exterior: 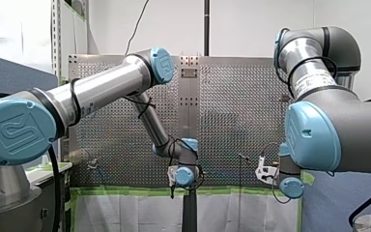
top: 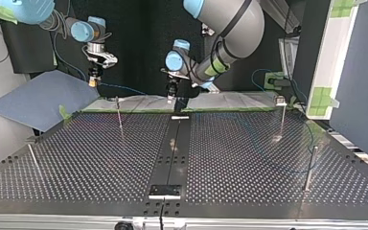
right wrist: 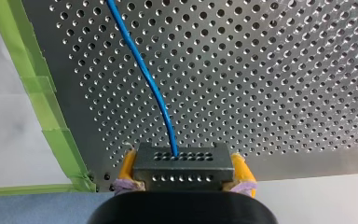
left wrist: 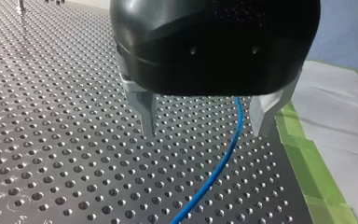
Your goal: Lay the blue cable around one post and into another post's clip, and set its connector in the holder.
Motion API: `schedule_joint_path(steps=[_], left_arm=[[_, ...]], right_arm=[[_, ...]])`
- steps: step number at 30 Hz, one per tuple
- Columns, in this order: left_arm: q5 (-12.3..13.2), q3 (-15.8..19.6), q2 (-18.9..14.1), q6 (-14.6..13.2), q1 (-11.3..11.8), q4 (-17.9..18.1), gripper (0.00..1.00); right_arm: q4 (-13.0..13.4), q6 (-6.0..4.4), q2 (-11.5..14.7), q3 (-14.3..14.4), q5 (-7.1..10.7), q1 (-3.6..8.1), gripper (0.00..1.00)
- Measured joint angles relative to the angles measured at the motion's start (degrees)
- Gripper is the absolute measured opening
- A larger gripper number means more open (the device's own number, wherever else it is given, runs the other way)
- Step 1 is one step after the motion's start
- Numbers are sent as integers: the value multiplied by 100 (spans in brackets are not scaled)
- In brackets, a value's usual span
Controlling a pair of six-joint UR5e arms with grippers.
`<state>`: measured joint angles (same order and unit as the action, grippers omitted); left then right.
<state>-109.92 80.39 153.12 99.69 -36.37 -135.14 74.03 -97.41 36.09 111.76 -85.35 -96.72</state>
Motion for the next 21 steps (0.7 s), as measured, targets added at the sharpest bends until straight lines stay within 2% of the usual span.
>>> schedule_joint_path(steps=[8, 21], left_arm=[[-83, -7, -1, -182, 20, 95, 100], [-34, -3, -1, -752, 27, 216, 100]], right_arm=[[-26, 34, -2, -21, -9, -1, 0], [-35, 37, -1, -25, -6, -6, 0]])
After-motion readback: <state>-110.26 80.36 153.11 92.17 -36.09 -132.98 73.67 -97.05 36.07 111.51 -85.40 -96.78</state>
